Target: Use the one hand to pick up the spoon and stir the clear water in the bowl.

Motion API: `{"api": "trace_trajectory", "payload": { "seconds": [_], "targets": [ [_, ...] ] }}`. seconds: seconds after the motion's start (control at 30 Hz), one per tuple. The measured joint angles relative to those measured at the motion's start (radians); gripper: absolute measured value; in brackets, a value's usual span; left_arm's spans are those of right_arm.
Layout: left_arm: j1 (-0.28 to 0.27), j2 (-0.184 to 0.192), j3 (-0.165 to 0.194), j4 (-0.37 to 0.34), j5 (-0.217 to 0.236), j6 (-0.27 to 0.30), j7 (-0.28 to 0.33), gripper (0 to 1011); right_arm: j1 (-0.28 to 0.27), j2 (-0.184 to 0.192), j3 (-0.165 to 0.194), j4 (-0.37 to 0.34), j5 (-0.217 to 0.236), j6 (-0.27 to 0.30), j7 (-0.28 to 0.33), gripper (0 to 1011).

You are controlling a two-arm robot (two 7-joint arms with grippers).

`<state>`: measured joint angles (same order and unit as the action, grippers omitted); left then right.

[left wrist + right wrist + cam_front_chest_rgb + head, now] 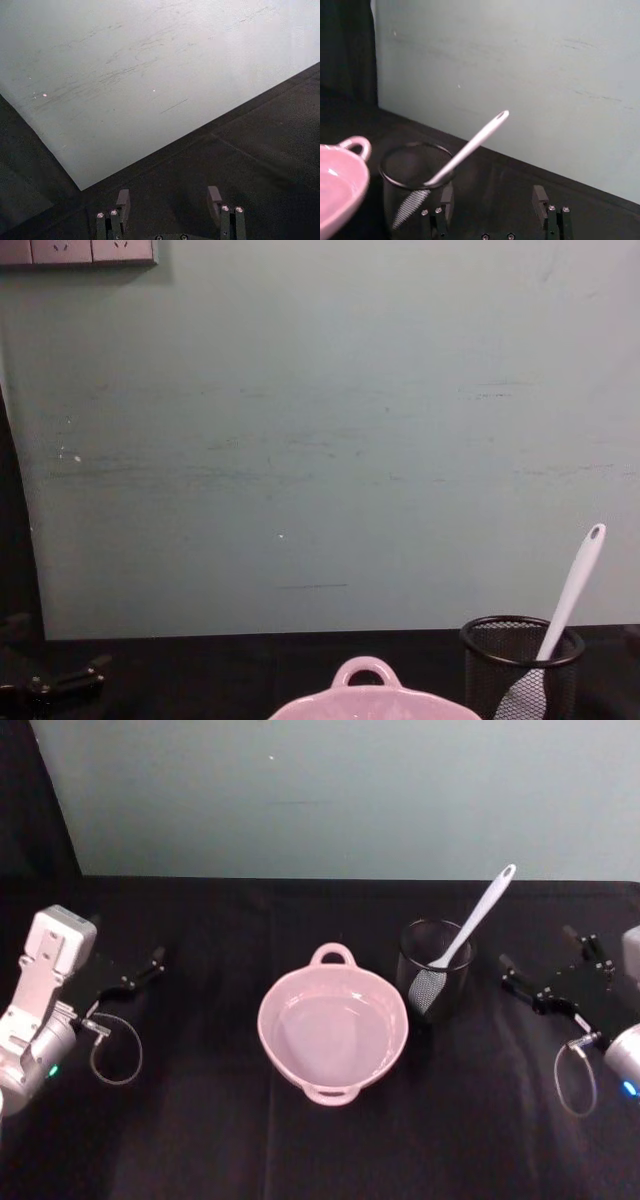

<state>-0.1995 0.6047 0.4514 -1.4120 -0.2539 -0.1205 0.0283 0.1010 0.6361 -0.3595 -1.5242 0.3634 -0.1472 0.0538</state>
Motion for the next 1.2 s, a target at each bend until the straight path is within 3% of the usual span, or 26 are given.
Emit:
{"api": "trace_trajectory", "payload": {
  "seconds": [0.03, 0.17, 0.3, 0.43, 0.53, 0.83, 1.2],
  "targets": [
    [0.000, 0.000, 0.000, 0.000, 0.000, 0.000, 0.000, 1011, 0.000, 0.000, 0.000, 0.000, 0.000, 0.000, 0.000, 1003],
    [0.000, 0.000, 0.000, 0.000, 0.000, 0.000, 0.000, 1011, -0.026, -0.002, 0.045, -0.054, 0.098, 0.026, 0.058, 1003],
    [0.000, 0.000, 0.000, 0.000, 0.000, 0.000, 0.000, 1011, -0.030, -0.018, 0.073, -0.077, 0.168, 0.071, 0.082, 1003],
    [0.000, 0.000, 0.000, 0.000, 0.000, 0.000, 0.000, 1011, -0.018, -0.046, 0.102, -0.091, 0.259, 0.158, 0.104, 1003],
    [0.000, 0.000, 0.000, 0.000, 0.000, 0.000, 0.000, 1011, 0.009, -0.080, 0.125, -0.087, 0.340, 0.265, 0.109, 1003],
    [0.000, 0.000, 0.000, 0.000, 0.000, 0.000, 0.000, 1011, 0.088, -0.155, 0.153, -0.033, 0.454, 0.406, 0.098, 1003],
    [0.000, 0.000, 0.000, 0.000, 0.000, 0.000, 0.000, 1011, 0.200, -0.206, 0.129, 0.078, 0.522, 0.460, 0.075, 1003]
  ]
}}
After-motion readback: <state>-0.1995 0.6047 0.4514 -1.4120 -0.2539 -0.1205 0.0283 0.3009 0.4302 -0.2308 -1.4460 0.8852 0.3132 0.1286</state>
